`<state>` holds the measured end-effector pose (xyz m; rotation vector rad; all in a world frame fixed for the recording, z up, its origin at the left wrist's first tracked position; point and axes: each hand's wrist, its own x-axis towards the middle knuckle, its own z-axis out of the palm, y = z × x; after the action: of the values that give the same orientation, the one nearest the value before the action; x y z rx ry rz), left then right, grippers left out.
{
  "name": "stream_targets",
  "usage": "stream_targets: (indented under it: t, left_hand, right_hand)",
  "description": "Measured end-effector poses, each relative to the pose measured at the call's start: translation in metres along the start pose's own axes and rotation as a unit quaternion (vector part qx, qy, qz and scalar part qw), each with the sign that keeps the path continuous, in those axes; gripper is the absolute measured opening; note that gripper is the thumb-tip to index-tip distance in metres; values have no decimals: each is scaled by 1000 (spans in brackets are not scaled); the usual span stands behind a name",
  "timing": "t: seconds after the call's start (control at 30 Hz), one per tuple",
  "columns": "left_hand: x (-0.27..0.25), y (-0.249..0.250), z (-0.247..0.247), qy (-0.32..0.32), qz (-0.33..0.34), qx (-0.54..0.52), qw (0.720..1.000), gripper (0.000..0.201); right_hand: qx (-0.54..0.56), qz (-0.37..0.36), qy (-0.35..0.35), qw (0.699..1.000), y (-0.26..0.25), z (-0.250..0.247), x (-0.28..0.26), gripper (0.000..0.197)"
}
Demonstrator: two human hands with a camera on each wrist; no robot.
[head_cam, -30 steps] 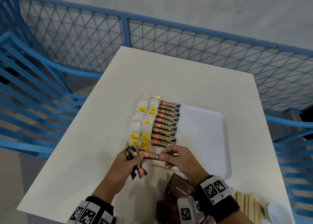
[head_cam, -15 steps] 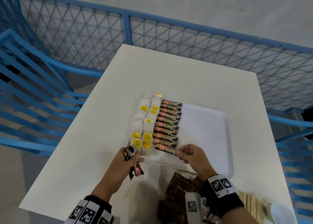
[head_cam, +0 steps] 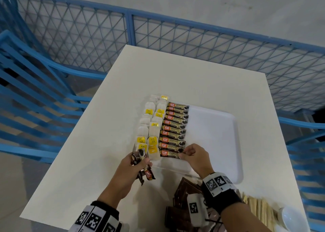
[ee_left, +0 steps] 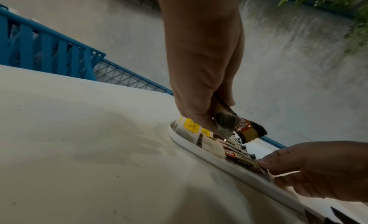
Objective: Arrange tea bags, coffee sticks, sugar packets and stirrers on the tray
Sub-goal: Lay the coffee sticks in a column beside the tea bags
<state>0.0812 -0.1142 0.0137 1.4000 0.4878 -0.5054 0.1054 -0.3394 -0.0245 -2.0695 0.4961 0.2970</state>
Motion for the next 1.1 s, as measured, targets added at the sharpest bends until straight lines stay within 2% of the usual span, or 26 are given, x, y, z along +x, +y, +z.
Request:
stream_targets:
  t: [0.1, 0.17, 0.23, 0.33, 0.4, 0.63, 0.73, 0.83, 0.97, 1.03, 1.1]
  left_hand:
    - [1, 0, 4, -4, -3, -27, 1000, 18]
    - [3, 0, 6, -6, -8, -45, 999, 20]
    - [5, 0, 8, -3, -11, -64, 998, 23]
    - [7, 0, 11, -11, -1, -89, 996, 32]
    - [8, 0, 14, -20, 8, -96, 995, 41]
    - [8, -2, 18, 13, 34, -49, 998, 30]
    - [4, -2, 24, 32, 45, -24, 998, 17]
    - [0, 6, 25, 27, 53, 60, 996, 12]
    - [0, 18, 11, 56, 133, 208, 967, 15]
    - [-1, 24, 11, 18, 153, 245, 957, 11]
    - [-3, 27, 15, -42, 145, 283, 947, 11]
  right_hand:
    - [-16, -16, 13, 1000, -3, 1, -2, 22]
    - [-20, -60, 12, 998, -11, 1, -8, 18]
    - [-1, -101, -50, 994, -23, 2, -19, 15]
    - [10, -123, -196, 973, -36, 5, -36, 21]
    - [22, -122, -235, 964, -38, 9, -42, 19]
    - [123, -76, -233, 962, -36, 6, -42, 4]
    - [129, -62, -221, 965, -34, 2, -42, 6]
    - [129, -46, -215, 967, -31, -1, -42, 7]
    - [38, -76, -211, 974, -33, -12, -41, 9]
    - [-28, -113, -221, 968, -40, -17, -41, 9]
    - [-88, -159, -230, 956, -48, -19, -41, 2]
